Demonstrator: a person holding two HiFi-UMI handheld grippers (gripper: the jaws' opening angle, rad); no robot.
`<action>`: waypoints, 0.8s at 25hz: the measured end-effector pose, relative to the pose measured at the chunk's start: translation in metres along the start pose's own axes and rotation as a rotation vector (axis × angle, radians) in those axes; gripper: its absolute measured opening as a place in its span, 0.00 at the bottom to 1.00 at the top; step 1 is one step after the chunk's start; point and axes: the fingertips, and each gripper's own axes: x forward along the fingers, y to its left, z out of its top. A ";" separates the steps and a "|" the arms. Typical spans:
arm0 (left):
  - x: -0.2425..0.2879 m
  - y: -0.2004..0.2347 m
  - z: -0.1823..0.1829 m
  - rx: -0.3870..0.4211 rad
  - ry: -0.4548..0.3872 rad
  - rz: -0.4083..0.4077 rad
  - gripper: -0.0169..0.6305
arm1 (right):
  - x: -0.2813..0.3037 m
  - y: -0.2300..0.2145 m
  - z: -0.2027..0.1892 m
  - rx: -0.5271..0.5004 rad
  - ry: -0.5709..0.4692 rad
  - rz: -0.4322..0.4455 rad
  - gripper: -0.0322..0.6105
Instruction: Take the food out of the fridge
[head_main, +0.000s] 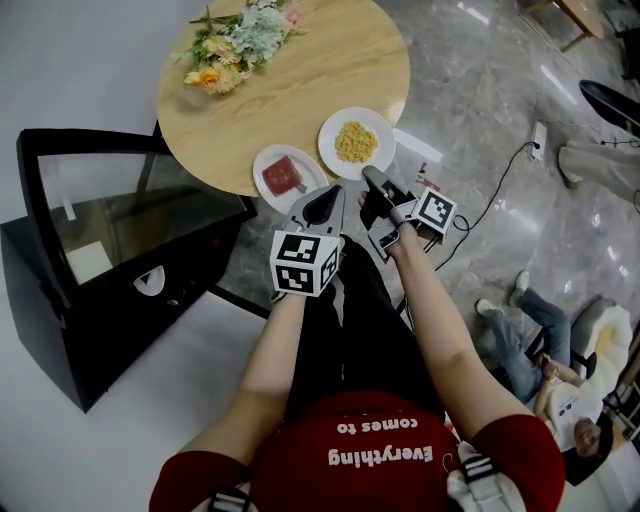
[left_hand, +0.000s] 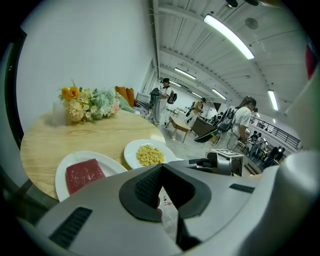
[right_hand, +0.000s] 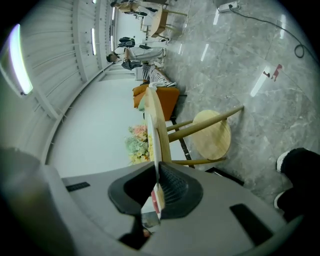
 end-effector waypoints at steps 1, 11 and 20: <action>0.001 -0.001 0.000 0.001 0.003 -0.002 0.02 | 0.001 0.001 -0.001 -0.014 0.007 -0.005 0.09; 0.009 0.000 -0.006 -0.015 0.027 -0.005 0.02 | 0.010 0.019 -0.020 -0.087 0.132 0.078 0.32; 0.012 -0.004 -0.001 0.001 0.023 -0.037 0.03 | -0.032 0.009 -0.040 -0.143 0.231 0.040 0.07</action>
